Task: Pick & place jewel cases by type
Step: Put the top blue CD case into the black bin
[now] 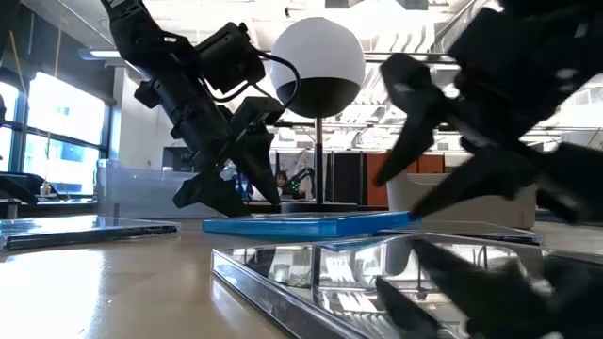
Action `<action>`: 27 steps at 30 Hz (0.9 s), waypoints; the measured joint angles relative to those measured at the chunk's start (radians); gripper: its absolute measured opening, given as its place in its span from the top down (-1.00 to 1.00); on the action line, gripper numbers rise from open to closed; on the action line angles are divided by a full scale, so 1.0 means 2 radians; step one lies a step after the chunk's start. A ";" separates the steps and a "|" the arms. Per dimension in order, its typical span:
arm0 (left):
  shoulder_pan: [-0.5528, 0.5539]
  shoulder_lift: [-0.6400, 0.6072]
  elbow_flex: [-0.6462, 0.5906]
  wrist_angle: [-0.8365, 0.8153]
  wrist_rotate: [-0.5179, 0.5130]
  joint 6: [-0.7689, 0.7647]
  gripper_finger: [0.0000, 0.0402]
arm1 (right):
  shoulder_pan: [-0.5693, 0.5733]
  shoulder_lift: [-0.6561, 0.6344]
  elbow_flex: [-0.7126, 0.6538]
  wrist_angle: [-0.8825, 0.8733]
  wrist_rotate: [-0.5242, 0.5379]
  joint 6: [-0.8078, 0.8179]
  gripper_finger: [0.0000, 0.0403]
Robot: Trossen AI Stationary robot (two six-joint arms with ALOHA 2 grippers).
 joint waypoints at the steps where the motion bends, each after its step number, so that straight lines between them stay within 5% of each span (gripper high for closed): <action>1: -0.001 0.000 0.000 0.000 0.001 -0.002 -0.20 | -0.004 0.006 0.000 0.014 -0.007 -0.007 0.10; 5: -0.009 0.000 0.000 0.001 -0.003 -0.009 -0.20 | -0.011 0.034 0.001 0.032 -0.031 -0.024 0.10; 27: -0.009 0.001 0.000 0.020 0.018 -0.026 -0.20 | -0.024 0.050 0.002 0.059 0.022 -0.075 0.11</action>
